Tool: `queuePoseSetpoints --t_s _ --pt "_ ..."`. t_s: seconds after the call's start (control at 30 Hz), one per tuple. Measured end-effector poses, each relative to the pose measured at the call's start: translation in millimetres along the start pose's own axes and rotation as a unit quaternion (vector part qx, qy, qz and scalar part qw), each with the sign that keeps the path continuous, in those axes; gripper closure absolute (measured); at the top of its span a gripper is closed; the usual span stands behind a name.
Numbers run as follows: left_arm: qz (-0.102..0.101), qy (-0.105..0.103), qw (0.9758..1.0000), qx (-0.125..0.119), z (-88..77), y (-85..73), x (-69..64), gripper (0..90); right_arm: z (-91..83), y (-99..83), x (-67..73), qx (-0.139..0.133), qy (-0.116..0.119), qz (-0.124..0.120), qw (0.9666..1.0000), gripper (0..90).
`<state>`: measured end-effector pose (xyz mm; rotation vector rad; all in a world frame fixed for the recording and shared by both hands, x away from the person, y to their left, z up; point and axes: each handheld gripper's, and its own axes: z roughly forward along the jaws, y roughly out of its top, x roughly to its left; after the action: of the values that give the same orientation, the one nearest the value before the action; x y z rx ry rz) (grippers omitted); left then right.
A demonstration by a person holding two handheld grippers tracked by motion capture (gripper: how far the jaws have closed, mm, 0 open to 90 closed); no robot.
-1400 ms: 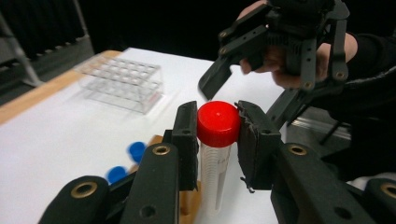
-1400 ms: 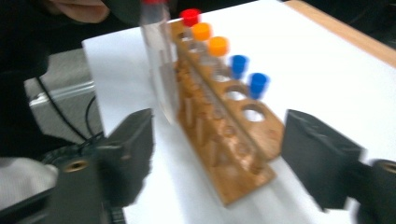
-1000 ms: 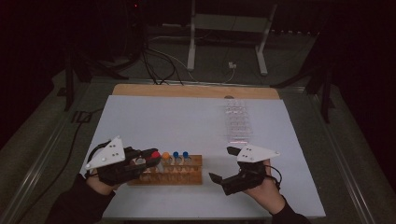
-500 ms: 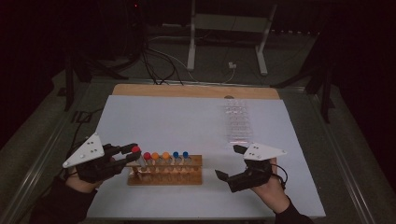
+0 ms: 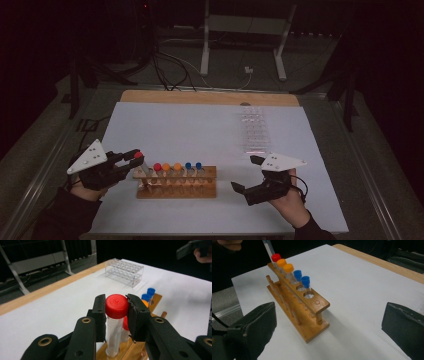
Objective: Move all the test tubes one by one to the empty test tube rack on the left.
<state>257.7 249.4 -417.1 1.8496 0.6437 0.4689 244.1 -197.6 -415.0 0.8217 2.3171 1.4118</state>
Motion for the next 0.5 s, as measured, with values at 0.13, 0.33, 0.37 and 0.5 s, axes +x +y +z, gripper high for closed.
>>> queuePoseSetpoints --t_s 0.13,0.33,0.37,0.5 --pt "-0.008 -0.01 0.9998 0.015 8.7 -10.1 3.2 71.5 0.1 -0.3 -0.9 0.0 0.0 0.0 1.0 0.0" --pt "-0.014 -0.018 0.9991 0.034 18.4 -21.9 6.1 71.5 -0.8 -0.1 -1.5 0.0 -0.001 0.001 1.0 0.0" --pt "-0.013 -0.022 0.999 0.036 19.5 -24.1 6.0 71.4 -0.8 -0.2 -1.6 0.0 -0.001 0.001 1.0 0.0" --pt "-0.007 -0.021 0.9987 0.045 22.9 -31.9 5.5 71.4 -0.7 -0.6 -2.3 0.001 -0.003 0.002 1.0 0.0"
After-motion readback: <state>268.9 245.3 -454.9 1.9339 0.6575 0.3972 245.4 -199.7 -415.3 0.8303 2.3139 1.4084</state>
